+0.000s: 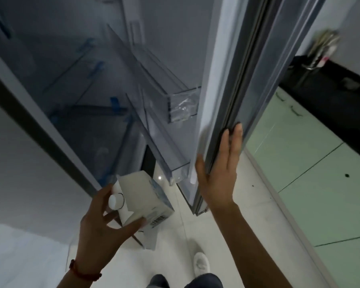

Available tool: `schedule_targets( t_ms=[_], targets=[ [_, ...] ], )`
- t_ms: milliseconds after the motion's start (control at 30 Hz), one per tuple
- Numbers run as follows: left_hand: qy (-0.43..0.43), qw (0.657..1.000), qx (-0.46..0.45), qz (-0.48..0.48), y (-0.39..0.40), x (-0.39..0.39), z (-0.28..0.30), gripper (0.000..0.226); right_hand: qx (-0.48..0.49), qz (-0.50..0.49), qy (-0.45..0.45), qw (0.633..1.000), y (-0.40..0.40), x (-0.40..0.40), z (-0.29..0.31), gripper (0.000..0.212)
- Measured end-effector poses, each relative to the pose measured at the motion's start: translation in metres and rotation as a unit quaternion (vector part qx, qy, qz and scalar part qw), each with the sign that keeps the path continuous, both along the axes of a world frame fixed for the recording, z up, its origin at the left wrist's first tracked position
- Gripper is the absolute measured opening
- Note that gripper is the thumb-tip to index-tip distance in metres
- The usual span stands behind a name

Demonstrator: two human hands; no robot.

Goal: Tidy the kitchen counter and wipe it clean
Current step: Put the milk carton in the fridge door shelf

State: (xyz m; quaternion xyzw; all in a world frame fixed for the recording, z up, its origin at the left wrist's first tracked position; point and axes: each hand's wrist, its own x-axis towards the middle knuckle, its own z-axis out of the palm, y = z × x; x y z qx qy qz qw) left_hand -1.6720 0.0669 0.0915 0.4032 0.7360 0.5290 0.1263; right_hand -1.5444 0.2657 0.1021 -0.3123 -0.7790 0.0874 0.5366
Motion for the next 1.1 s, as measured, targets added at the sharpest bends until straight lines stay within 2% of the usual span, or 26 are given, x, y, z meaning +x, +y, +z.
schedule_targets(
  t_ms=[200,267,400,467,533,600,733,933,1100],
  targets=[
    [-0.026,0.999,0.032,-0.015,0.064,-0.002,0.038,0.065,-0.046,-0.009,0.040,0.998,0.062,0.033,0.016,0.070],
    [-0.030,0.998,0.051,-0.021,0.093,-0.002,0.040,0.074,-0.056,-0.012,0.045,0.997,0.088,0.041,0.017,0.069],
    [-0.038,0.994,0.097,-0.042,0.160,0.002,0.040,0.075,-0.105,-0.033,0.105,0.988,0.146,0.055,0.022,0.070],
    [-0.049,0.991,0.119,-0.041,0.192,0.003,0.041,0.064,-0.125,-0.031,0.140,0.982,0.176,0.061,0.024,0.069],
    [-0.064,0.989,0.133,-0.033,0.223,0.006,0.043,0.078,-0.144,-0.028,0.160,0.976,0.206,0.064,0.026,0.068],
    [-0.072,0.986,0.144,-0.032,0.254,0.007,0.042,0.082,-0.174,-0.022,0.180,0.968,0.234,0.066,0.028,0.067],
    [-0.066,0.986,0.150,-0.024,0.311,0.012,0.039,0.076,-0.205,-0.004,0.192,0.960,0.282,0.068,0.031,0.066],
    [-0.074,0.987,0.145,0.004,0.383,0.011,0.019,0.079,-0.213,0.005,0.205,0.955,0.328,0.064,0.029,0.064],
    [-0.069,0.988,0.128,0.043,0.422,0.001,0.013,0.069,-0.212,0.004,0.212,0.954,0.348,0.059,0.027,0.064]
  ],
)
